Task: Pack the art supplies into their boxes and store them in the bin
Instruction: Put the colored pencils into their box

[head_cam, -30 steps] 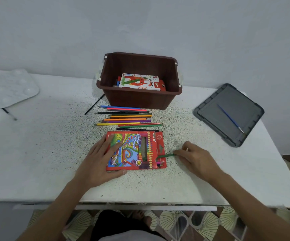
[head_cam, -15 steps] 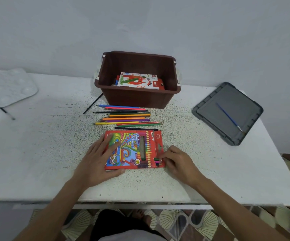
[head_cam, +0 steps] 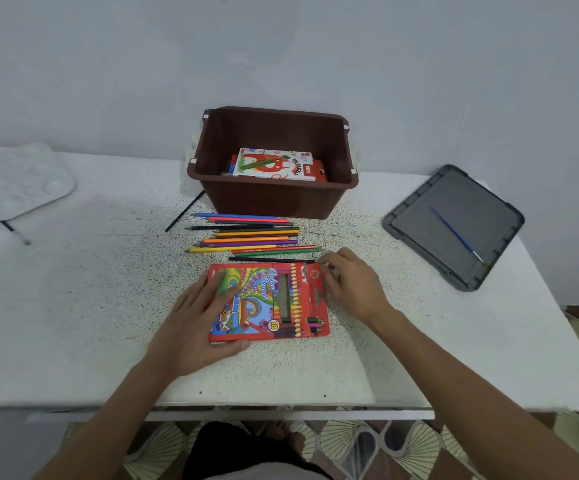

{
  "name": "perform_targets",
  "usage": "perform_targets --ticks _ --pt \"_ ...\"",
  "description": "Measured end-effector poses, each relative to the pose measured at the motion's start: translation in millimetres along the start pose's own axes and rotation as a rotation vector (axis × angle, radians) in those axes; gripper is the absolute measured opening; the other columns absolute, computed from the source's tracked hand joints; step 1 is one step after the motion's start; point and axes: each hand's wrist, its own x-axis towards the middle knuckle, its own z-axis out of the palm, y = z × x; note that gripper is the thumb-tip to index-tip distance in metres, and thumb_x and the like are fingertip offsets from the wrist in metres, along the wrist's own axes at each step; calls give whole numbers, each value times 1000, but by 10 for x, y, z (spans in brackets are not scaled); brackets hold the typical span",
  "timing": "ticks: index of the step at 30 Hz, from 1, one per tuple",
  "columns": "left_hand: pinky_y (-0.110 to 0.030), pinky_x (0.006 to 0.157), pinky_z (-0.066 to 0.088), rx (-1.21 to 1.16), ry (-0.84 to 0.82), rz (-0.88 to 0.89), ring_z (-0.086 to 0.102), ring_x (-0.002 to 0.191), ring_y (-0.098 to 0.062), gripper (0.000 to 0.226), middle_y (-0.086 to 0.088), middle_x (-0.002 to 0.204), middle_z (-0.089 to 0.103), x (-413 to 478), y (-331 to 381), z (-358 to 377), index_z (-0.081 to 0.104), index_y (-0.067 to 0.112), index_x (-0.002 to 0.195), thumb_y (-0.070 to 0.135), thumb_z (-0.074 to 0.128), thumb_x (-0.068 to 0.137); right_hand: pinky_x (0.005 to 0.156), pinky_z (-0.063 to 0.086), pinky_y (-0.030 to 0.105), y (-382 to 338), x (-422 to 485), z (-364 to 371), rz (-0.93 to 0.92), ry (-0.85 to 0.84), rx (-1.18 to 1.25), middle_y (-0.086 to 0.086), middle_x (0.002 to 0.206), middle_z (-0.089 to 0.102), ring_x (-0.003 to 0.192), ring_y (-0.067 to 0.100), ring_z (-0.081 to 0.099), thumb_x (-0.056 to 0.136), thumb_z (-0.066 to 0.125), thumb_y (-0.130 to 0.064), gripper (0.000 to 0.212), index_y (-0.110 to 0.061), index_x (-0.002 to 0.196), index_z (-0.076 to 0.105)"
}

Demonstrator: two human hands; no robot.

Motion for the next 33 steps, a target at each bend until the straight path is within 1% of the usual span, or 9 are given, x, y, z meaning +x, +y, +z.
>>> perform_targets --ticks 3,9,13,15,17,19,22,27,33 --pt "-42 119 13 4 0 1 -1 153 -18 98 5 166 4 -2 -2 4 26 32 154 86 50 76 67 53 33 -46 159 9 -9 5 -78 1 106 59 85 19 63 100 53 -31 24 -17 116 65" --pt "-44 119 14 2 -2 0 0 153 -19 99 4 166 3 3 -5 9 25 32 154 87 48 75 69 55 37 -114 328 40 -6 -111 -206 3 103 58 88 23 65 100 49 -30 25 -19 114 66" --pt "-44 119 13 -8 -4 -10 0 153 -19 99 5 166 4 2 8 6 25 33 154 88 47 75 66 54 36 -117 329 40 -24 -105 -242 2 102 59 85 23 65 102 46 -30 24 -19 111 65" --pt "-43 119 12 -7 -7 -14 -1 153 -18 99 5 166 4 2 9 1 25 34 154 89 46 75 62 51 34 -84 307 9 -18 -82 -242 2 99 58 81 23 64 102 45 -29 23 -16 108 64" --pt "-42 119 11 -6 -8 -20 -1 153 -18 99 6 166 3 1 13 -5 24 34 154 89 44 75 57 43 30 -13 267 -59 -22 -49 -251 4 96 57 75 23 62 102 47 -26 21 -12 108 63" --pt "-42 119 10 -4 -8 -22 -1 153 -18 99 6 166 3 -1 15 -6 24 35 154 89 44 75 54 41 29 86 216 -155 -32 -9 -270 5 93 57 68 24 59 101 51 -22 18 -10 106 64" --pt "-42 119 10 -13 -8 -25 -1 153 -18 99 6 166 4 0 16 -10 24 35 154 90 44 74 50 46 31 281 126 -320 -55 18 -266 5 89 58 62 25 57 98 58 -17 14 -8 101 68" --pt "-46 119 17 -21 7 -6 0 153 -18 97 4 166 7 6 16 -11 28 32 153 88 45 76 52 50 34 655 -62 -598 -106 -11 -261 3 91 59 66 24 60 91 67 -14 11 -12 101 70" --pt "-44 120 16 -20 3 -5 -1 153 -18 97 5 166 5 0 7 -12 28 33 153 89 44 76 51 49 29 878 -284 -803 -174 -58 -292 2 92 61 64 21 61 87 71 -13 13 -14 100 71"
